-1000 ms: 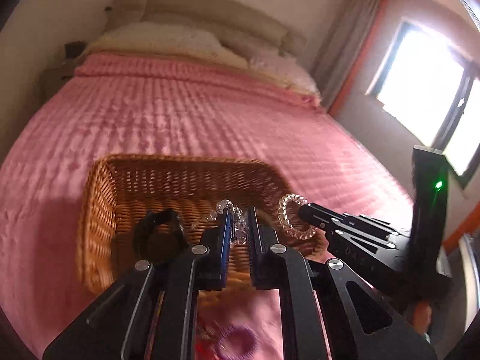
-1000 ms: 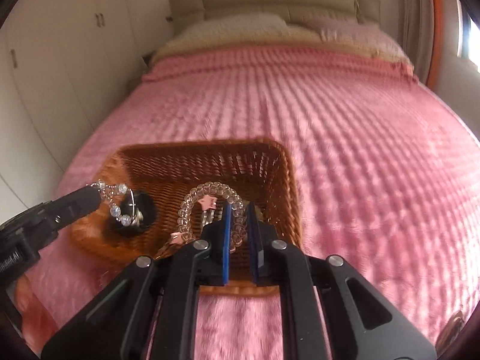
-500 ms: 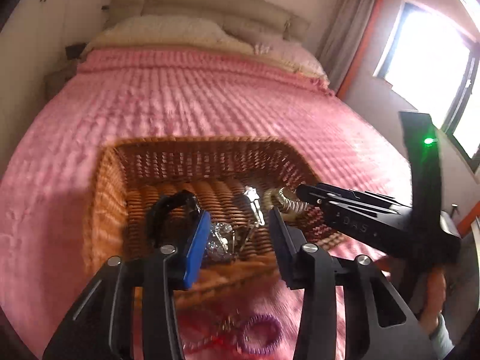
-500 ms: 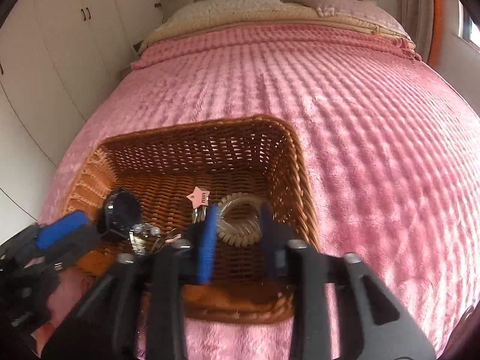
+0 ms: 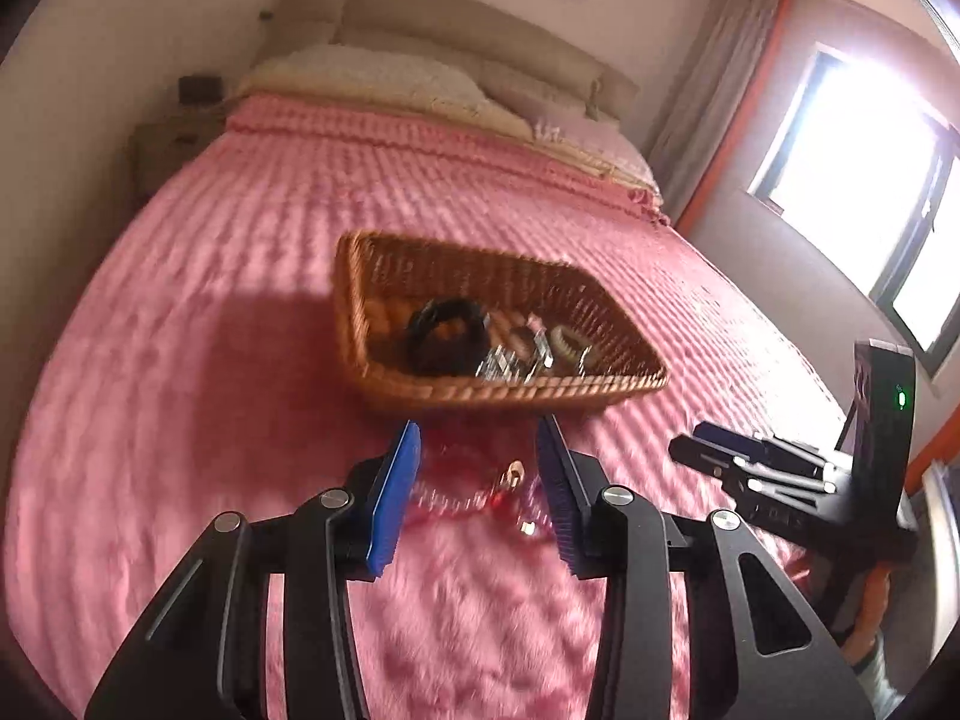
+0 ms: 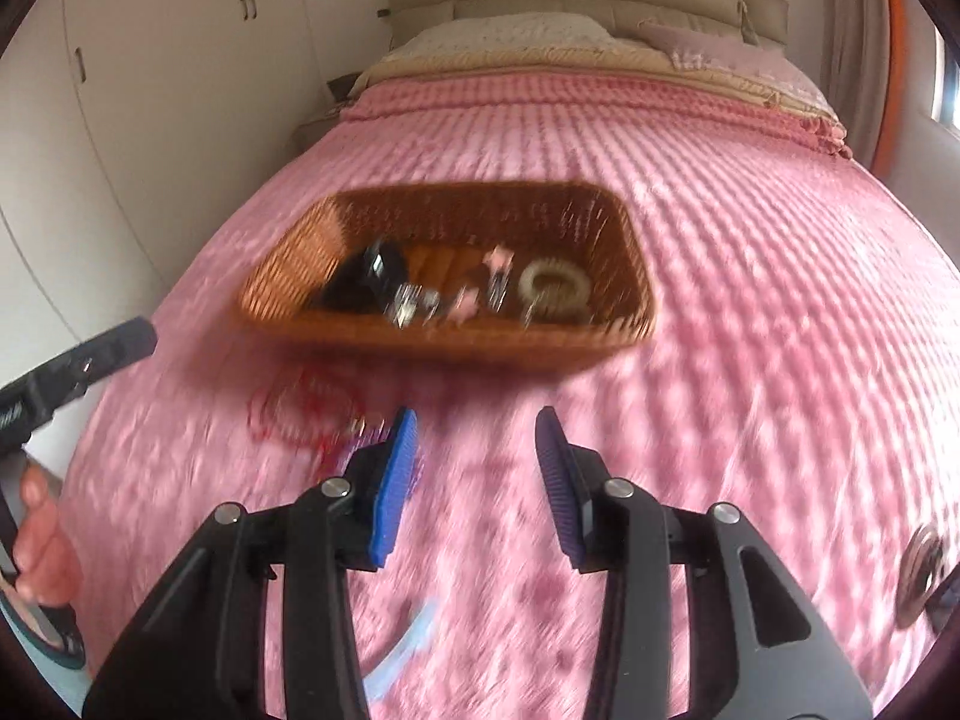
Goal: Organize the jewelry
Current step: 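Grasp the red beaded bracelet with the left tool while the right tool grasps the purple coil, then lower the red bracelet and purple coil into the basket and release both, then grasp the clear crystal bracelet with the left tool while the right tool grasps the blue clip, then carry the crystal bracelet and blue clip into the basket and release both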
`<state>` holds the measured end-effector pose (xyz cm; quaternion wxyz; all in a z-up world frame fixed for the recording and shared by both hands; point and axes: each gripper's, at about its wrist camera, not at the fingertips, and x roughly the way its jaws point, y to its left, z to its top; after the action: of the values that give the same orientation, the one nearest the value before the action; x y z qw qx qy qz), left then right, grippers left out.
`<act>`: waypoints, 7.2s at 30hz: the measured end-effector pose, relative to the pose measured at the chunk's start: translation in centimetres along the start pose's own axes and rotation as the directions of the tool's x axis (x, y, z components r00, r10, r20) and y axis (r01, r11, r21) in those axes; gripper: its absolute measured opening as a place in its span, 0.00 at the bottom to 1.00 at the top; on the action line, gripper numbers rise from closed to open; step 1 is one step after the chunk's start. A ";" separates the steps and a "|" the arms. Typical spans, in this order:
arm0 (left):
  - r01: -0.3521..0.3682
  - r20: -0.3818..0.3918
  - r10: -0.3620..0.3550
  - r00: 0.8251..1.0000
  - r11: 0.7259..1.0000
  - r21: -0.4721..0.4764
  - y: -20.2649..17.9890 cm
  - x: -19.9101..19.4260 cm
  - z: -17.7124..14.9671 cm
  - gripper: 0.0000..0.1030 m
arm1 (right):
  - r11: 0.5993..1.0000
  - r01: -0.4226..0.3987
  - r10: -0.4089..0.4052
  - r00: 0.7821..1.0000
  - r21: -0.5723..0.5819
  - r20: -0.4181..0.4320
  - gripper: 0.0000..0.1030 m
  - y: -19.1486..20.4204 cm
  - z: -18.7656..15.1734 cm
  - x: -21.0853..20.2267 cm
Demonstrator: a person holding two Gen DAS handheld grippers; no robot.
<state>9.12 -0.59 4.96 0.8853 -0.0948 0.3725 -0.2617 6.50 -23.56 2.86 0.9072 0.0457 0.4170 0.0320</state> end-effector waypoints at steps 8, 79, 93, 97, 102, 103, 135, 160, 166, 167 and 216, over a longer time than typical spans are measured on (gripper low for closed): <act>-0.018 -0.118 0.014 0.993 0.999 -0.038 2.2 4.8 -2.4 0.36 | 0.998 -0.051 0.049 0.997 -0.022 -0.065 0.37 1.3 -2.0 4.1; -0.364 -0.105 0.389 0.915 0.911 0.196 4.1 0.8 -10.3 0.15 | 0.994 0.087 -0.090 0.995 -0.062 -0.044 0.20 0.6 -4.4 5.6; -0.098 0.083 0.085 0.993 0.981 0.167 0.7 -5.1 -4.9 0.02 | 0.989 0.102 -0.082 0.981 -0.110 0.174 0.10 2.6 -2.1 -1.7; -0.083 0.145 0.053 0.988 0.974 0.209 -1.6 -5.1 -0.7 0.02 | 0.985 0.130 -0.100 0.967 -0.115 0.236 0.10 3.1 1.5 -3.0; -0.040 0.192 0.001 0.981 0.979 0.201 -3.7 -2.5 5.5 0.02 | 0.982 0.158 -0.128 0.958 -0.100 0.257 0.10 2.4 6.5 -1.6; -0.028 0.196 -0.012 0.980 0.980 0.199 -4.0 -1.9 6.7 0.02 | 0.983 0.160 -0.132 0.959 -0.090 0.252 0.10 2.1 7.3 -1.1; -0.097 0.170 0.070 0.983 0.983 0.158 -2.6 -0.2 6.5 0.48 | 0.998 0.065 -0.066 0.993 0.020 0.093 0.35 -0.3 8.2 0.5; -0.049 -0.166 0.048 0.985 0.999 -0.005 5.8 2.1 -6.3 0.20 | 0.992 -0.013 0.023 0.996 0.124 -0.082 0.35 2.7 -11.8 -1.7; -0.056 -0.213 0.061 0.975 0.998 0.029 5.4 3.9 -6.3 0.20 | 0.986 -0.016 0.031 0.996 0.168 -0.087 0.35 2.5 -11.8 -0.2; -0.061 -0.217 0.068 0.974 0.997 0.040 5.3 4.2 -6.4 0.20 | 0.986 -0.011 0.027 0.995 0.166 -0.092 0.35 2.7 -11.3 0.1; 0.135 0.061 -0.145 0.988 0.981 0.142 -2.3 -2.4 3.5 0.05 | 0.998 0.057 -0.060 0.979 0.022 0.195 0.11 2.7 0.3 -4.3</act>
<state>9.30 -1.33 9.78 0.8819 -0.0689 0.3143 -0.3447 3.87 -21.25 6.56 0.9439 0.0435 0.3275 -0.0029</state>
